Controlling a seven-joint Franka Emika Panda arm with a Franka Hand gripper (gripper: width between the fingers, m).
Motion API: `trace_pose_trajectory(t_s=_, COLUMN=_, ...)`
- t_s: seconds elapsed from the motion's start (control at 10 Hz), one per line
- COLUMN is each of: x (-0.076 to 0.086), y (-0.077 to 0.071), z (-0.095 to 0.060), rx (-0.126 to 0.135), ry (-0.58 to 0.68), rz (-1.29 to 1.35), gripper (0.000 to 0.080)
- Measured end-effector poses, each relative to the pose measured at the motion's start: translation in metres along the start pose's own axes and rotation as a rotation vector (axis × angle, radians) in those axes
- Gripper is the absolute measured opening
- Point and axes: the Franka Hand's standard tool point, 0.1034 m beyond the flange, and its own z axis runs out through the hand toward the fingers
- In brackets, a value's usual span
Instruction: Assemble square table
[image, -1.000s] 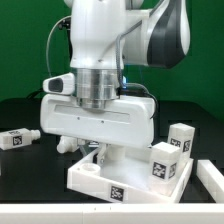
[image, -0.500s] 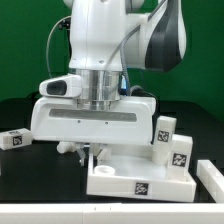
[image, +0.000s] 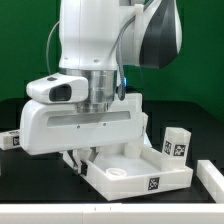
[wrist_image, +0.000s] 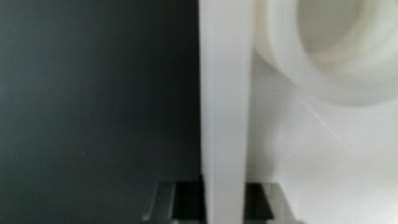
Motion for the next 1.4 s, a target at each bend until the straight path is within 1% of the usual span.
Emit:
trace_pose_trajectory(t_s=0.1, x=0.002, y=0.0, z=-0.001, rx=-0.007, ry=-0.006, rz=-0.073, gripper=0.0047)
trace_pose_trajectory(t_s=0.2, x=0.019, y=0.0, z=-0.007, rx=-0.022, ry=-0.003, rz=-0.178, gripper=0.0048)
trace_pose_trajectory(t_s=0.3, x=0.039, y=-0.002, z=-0.013, rx=-0.012, ry=-0.004, rz=-0.312, gripper=0.0048)
trace_pose_trajectory(t_s=0.4, x=0.065, y=-0.005, z=-0.018, rx=0.002, ry=0.011, rz=-0.403, gripper=0.0048)
trace_pose_trajectory(t_s=0.5, x=0.085, y=-0.011, z=-0.018, rx=-0.013, ry=0.04, rz=-0.448, gripper=0.0048)
trace_pose_trajectory(t_s=0.6, x=0.088, y=-0.013, z=-0.018, rx=-0.04, ry=0.035, rz=-0.556, gripper=0.0048)
trace_pose_trajectory(t_s=0.7, x=0.081, y=-0.007, z=-0.016, rx=-0.041, ry=0.025, rz=-0.609, gripper=0.0048)
trace_pose_trajectory(t_s=1.0, x=0.076, y=0.0, z=-0.014, rx=-0.058, ry=-0.007, rz=-0.787, gripper=0.0048)
trace_pose_trajectory(t_s=1.1, x=0.082, y=-0.005, z=-0.014, rx=-0.069, ry=0.0, rz=-0.81, gripper=0.0048)
trace_pose_trajectory(t_s=1.2, x=0.096, y=-0.019, z=-0.014, rx=-0.075, ry=0.02, rz=-0.854, gripper=0.0048)
trace_pose_trajectory(t_s=1.3, x=0.109, y=-0.026, z=-0.013, rx=-0.066, ry=0.031, rz=-0.888, gripper=0.0048)
trace_pose_trajectory(t_s=1.4, x=0.121, y=-0.027, z=-0.012, rx=-0.069, ry=0.044, rz=-0.908, gripper=0.0048)
